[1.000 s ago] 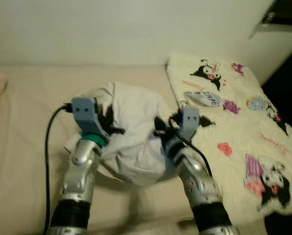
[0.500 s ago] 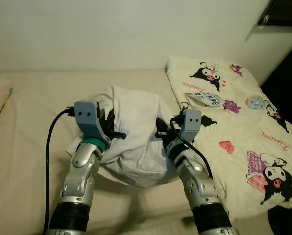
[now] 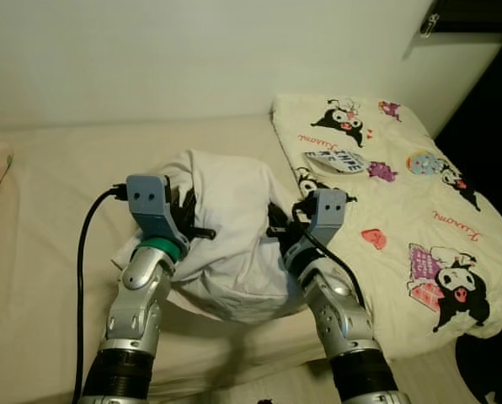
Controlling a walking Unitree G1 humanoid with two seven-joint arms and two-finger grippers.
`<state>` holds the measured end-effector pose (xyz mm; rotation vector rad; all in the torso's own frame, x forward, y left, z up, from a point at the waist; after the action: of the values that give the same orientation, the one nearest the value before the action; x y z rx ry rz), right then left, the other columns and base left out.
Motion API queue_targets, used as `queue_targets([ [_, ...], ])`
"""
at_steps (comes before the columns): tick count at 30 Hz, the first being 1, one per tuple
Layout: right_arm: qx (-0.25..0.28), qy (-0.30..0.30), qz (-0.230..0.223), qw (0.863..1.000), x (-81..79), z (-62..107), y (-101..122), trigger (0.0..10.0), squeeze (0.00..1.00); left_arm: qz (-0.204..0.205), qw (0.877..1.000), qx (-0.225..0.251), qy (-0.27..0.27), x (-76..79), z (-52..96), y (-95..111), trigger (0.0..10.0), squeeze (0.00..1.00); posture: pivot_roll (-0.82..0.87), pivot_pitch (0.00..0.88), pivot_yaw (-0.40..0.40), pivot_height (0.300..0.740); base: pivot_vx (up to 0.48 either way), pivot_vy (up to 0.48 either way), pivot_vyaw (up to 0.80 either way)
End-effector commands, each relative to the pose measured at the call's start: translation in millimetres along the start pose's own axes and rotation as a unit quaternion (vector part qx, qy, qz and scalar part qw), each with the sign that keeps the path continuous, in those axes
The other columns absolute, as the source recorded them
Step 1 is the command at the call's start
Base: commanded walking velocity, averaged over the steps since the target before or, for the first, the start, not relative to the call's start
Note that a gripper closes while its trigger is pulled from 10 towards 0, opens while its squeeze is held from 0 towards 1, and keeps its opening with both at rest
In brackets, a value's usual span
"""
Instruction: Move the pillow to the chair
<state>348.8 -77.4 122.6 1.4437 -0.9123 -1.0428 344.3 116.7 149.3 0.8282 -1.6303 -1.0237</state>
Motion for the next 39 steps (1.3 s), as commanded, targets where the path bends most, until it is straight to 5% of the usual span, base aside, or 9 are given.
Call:
queue_targets([
  [1, 0.032, 0.016, 0.012, 0.999, -10.4, -3.7, 12.3, 10.0, 0.00, -0.008, 0.999, -0.010, -0.040, 19.1, -2.6, -3.7, 10.0, 0.00, -0.01, 0.000, -0.024, 0.740, 0.000, 0.000, 0.00],
  [22, 0.046, 0.009, 0.008, 0.999, -10.4, -2.6, 16.6, 10.0, 0.00, -0.001, 0.999, -0.006, -0.035, 21.8, -2.2, -3.4, 10.0, 0.00, 0.00, 0.017, -0.036, 0.740, 0.000, 0.000, 0.00],
  [33, 0.068, 0.014, -0.010, 0.998, -9.4, -1.9, 26.4, 10.0, 0.00, 0.047, 0.992, 0.051, -0.103, 41.3, -1.6, 18.8, 10.0, 0.00, 0.00, 0.020, -0.039, 0.740, 0.000, 0.000, 0.00],
  [39, 0.076, 0.017, -0.018, 0.997, -10.5, -3.2, 30.2, 10.0, 0.00, 0.039, 0.991, 0.051, -0.113, 45.0, -1.4, 19.8, 10.0, 0.00, 0.00, 0.015, -0.041, 0.740, 0.000, 0.000, -0.40],
])
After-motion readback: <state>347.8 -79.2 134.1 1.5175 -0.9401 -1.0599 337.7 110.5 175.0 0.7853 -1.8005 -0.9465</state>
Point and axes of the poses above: a point about 5 cm out from each wrist's last joint towards the gripper, its own z axis pointing back from the gripper into the wrist, its own y axis along the axis of the wrist's last joint, x = y × z, the point moved 2 cm from there along -z, pointing out of the wrist towards the gripper, and after that the axes turned 12 degrees about z, right-handed, at the moved point
